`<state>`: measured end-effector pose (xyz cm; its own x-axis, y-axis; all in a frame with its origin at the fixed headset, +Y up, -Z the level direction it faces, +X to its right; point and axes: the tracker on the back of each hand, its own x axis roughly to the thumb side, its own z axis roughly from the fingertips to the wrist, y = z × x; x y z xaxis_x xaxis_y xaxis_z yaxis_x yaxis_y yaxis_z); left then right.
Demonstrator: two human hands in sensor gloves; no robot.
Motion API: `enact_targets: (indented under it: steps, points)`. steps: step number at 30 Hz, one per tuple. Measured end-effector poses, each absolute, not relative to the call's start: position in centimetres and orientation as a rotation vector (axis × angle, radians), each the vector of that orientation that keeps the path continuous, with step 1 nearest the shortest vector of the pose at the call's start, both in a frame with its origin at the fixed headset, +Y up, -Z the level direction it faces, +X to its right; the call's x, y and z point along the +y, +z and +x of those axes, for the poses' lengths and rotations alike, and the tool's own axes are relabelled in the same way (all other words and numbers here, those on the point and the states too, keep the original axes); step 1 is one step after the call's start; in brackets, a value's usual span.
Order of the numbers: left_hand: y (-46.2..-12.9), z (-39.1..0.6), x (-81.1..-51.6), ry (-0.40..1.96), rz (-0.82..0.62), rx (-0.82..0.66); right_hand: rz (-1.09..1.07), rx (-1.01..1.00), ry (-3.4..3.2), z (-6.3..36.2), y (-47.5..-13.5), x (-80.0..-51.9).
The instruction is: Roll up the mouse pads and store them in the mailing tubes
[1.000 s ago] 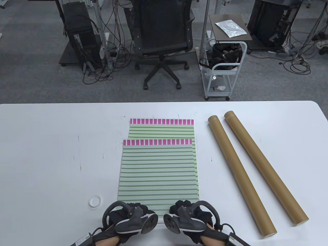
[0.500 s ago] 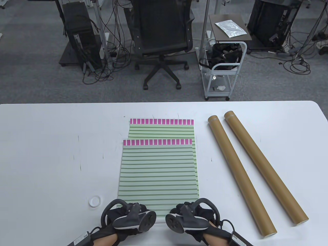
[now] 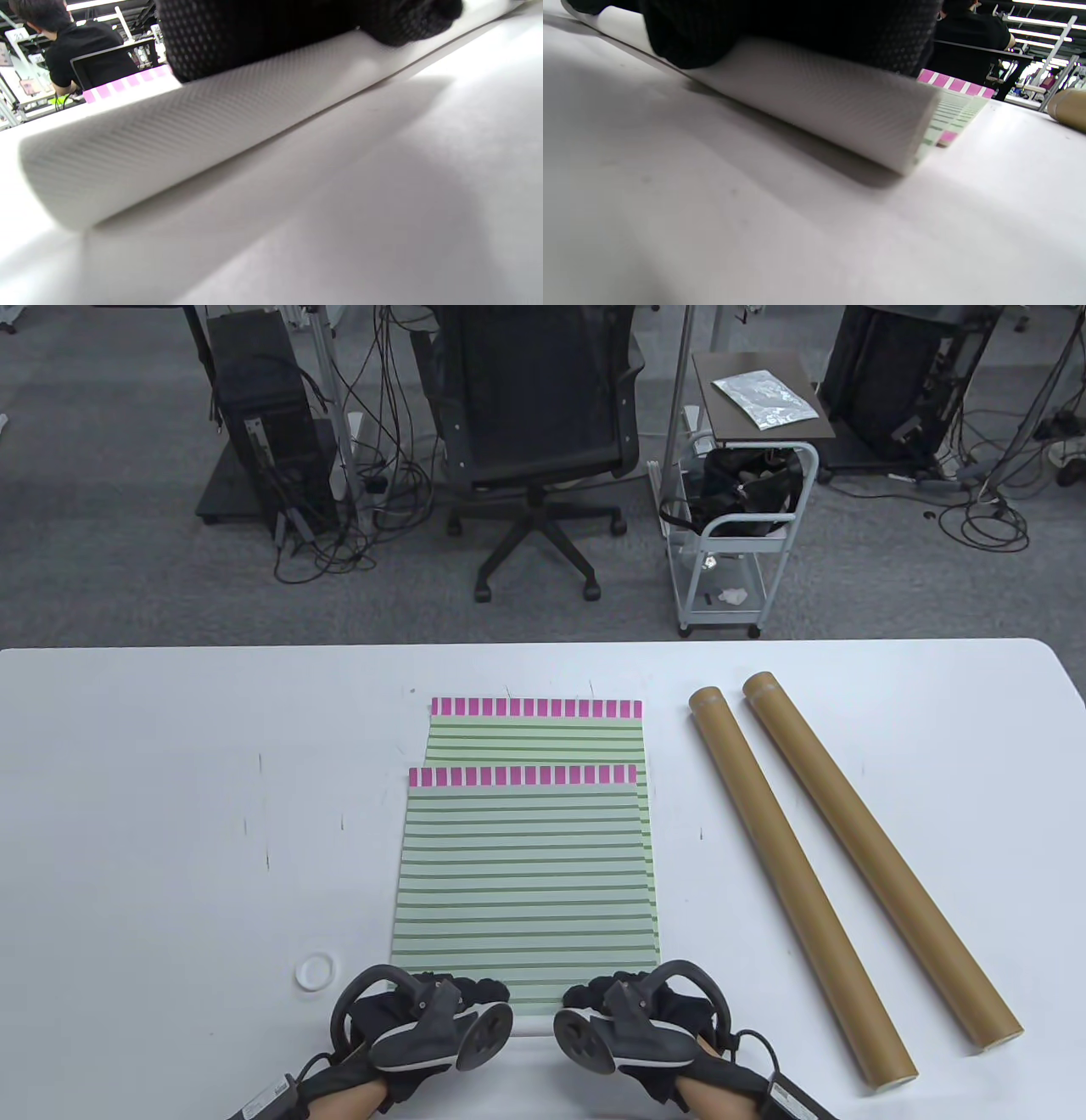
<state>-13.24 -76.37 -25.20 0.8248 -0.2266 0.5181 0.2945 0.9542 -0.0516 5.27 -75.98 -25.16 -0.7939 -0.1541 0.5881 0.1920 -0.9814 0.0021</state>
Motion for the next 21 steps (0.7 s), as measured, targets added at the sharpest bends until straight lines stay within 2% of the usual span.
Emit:
enact_targets:
  steps: [5,8,14,19,21]
  points:
    - [-25.4,-13.3,-76.3,-0.239,-0.22,-0.523,-0.905,-0.154,-2.843,5.3,-25.1,-75.9]
    - [-25.1,-13.1,-76.4,-0.276,-0.202,-0.523,-0.906,-0.138,-2.84,5.3,-25.1,-75.9]
    - [-23.2,-12.3,-76.2,-0.368,-0.006,-0.574,-0.83,-0.218,-2.831,5.2,-24.7,-76.2]
    - [-23.5,-12.8,-76.1,-0.36,-0.125,-0.596,-0.757,-0.305,-2.85,5.3,-25.2,-76.5]
    - [-23.6,-13.0,-76.4,-0.349,-0.064,-0.57,-0.749,-0.353,-2.845,5.4,-25.3,-76.6]
